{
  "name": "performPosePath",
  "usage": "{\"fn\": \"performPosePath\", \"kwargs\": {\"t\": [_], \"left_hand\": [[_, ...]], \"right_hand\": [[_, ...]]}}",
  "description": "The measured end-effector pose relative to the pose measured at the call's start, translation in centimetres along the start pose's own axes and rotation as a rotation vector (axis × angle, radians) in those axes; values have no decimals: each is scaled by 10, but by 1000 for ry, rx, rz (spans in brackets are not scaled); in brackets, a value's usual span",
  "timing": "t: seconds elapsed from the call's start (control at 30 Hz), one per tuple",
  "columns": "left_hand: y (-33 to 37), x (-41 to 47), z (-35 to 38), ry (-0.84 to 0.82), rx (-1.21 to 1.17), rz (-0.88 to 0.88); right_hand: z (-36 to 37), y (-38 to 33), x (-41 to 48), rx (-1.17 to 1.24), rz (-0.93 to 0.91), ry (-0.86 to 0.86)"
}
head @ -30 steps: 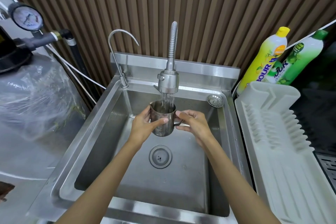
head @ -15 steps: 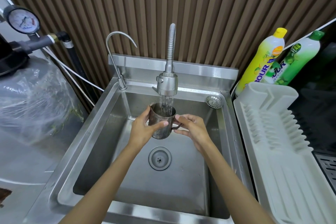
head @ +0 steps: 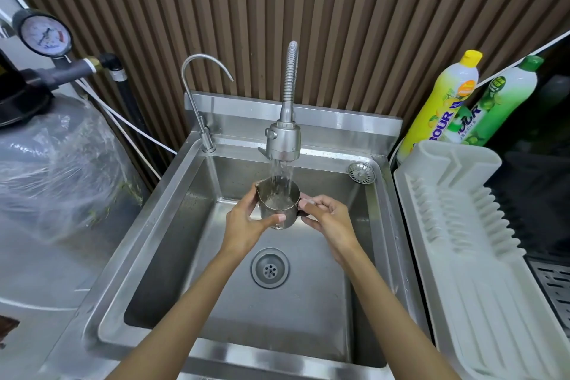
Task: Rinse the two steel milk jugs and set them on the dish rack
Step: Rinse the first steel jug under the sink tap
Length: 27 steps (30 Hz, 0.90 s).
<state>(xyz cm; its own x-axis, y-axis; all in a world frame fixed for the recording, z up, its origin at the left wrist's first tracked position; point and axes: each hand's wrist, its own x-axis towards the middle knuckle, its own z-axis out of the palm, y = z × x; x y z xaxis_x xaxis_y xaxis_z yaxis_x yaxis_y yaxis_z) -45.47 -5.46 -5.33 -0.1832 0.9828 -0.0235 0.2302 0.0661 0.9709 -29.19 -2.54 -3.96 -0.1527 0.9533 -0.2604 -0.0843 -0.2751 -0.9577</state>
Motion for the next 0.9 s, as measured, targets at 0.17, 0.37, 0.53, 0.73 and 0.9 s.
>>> {"fn": "performPosePath", "kwargs": {"t": [0.17,0.37,0.53,0.73,0.9], "left_hand": [[0,-2,2,-21,-56,-15],[1,-3,3,-28,-88,-5],[0,-3,3,-35,-117,-11],[-2,-1,5,-42,-132,-11],[-3,-1,6,-31,-135,-17]], "right_hand": [[-3,-2,-4,0,-15,3],[-1,-4,-8,-2,-27,8],[0,-6,-10,2,-36,30],[0,-7,-11,10,-41,38],[-1,-6,-11,18,-46,37]]}}
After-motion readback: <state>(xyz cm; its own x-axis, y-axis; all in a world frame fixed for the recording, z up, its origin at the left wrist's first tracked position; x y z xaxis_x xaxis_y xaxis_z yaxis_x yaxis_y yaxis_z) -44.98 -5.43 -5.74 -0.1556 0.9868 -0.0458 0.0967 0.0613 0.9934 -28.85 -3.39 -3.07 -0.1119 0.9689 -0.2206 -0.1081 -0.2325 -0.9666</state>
